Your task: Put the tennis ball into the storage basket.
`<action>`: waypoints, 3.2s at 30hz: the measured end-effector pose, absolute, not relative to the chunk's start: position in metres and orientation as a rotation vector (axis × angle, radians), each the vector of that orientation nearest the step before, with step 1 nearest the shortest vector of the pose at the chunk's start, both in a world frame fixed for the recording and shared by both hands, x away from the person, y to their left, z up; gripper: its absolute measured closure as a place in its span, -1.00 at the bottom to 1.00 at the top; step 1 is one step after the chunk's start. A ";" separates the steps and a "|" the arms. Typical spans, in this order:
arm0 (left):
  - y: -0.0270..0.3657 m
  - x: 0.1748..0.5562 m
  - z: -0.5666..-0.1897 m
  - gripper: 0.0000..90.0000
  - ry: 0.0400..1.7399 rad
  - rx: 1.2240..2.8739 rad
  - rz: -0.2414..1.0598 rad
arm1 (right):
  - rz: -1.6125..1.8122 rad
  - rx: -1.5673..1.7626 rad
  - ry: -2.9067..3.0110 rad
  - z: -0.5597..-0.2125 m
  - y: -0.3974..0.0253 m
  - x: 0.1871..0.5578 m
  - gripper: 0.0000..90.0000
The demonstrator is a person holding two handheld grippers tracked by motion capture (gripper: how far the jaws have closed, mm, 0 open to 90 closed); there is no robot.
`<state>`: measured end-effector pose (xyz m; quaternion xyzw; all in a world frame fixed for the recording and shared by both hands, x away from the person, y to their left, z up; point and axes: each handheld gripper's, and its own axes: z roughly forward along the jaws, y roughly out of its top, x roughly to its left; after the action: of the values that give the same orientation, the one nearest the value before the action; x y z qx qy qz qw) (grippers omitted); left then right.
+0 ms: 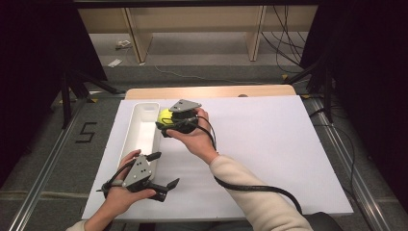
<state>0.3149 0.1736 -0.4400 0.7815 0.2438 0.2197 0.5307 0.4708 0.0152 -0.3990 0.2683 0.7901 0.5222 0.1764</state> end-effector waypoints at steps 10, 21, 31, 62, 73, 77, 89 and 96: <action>0.173 0.315 -0.440 -1.00 0.582 1.866 0.525 | 1.480 0.757 2.241 -0.398 0.017 0.471 -0.40; 0.173 0.315 -0.440 -1.00 0.581 1.867 0.526 | 1.486 0.749 2.244 -0.395 0.021 0.470 -0.40; 0.174 0.315 -0.440 -1.00 0.575 1.869 0.531 | 1.493 0.742 2.248 -0.394 0.025 0.469 -0.40; 0.173 0.315 -0.440 -1.00 0.579 1.871 0.527 | 1.501 0.719 2.266 -0.389 0.036 0.469 -0.40; 0.172 0.314 -0.441 -1.00 0.568 1.882 0.518 | 1.500 0.702 2.273 -0.388 0.040 0.468 -0.40; 0.172 0.314 -0.441 -1.00 0.565 1.884 0.520 | 1.503 0.702 2.278 -0.388 0.042 0.468 -0.40; 0.171 0.313 -0.442 -1.00 0.557 1.893 0.518 | 1.496 0.696 2.290 -0.389 0.046 0.468 -0.40; 0.171 0.313 -0.441 -1.00 0.552 1.897 0.520 | 1.503 0.690 2.289 -0.387 0.049 0.468 -0.40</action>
<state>0.3134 0.1710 -0.4414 0.7918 0.2305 0.2171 0.5223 0.4675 0.0491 -0.3870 0.2413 0.8004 0.5256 0.1580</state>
